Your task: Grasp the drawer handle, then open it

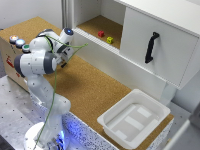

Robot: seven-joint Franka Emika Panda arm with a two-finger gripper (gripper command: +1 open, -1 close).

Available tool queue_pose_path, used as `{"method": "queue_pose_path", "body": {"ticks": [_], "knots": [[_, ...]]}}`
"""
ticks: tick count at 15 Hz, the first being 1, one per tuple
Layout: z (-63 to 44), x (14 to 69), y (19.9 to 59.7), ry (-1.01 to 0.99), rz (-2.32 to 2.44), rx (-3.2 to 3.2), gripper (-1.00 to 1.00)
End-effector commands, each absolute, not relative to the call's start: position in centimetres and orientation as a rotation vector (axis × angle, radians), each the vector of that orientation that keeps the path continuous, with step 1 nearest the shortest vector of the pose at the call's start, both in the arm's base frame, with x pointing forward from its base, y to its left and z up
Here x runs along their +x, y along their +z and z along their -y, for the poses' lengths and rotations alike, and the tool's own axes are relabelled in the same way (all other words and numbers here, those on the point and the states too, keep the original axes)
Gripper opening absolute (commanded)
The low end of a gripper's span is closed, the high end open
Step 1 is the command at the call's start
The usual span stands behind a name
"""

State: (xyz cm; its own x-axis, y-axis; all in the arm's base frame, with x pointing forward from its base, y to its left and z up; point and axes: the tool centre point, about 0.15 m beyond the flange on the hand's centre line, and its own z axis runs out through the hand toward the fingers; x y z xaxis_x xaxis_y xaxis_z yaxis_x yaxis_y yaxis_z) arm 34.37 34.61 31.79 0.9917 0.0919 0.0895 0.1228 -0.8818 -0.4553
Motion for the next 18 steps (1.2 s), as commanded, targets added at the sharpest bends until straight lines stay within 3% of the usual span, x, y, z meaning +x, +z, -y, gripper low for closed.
{"method": "queue_pose_path", "body": {"ticks": [1,18], "knots": [[-31.3,33.8,30.8,-0.151,0.121,-2.573,-1.0],[-16.2,36.0,30.0,-0.196,-0.188,-2.649,-1.0]]}}
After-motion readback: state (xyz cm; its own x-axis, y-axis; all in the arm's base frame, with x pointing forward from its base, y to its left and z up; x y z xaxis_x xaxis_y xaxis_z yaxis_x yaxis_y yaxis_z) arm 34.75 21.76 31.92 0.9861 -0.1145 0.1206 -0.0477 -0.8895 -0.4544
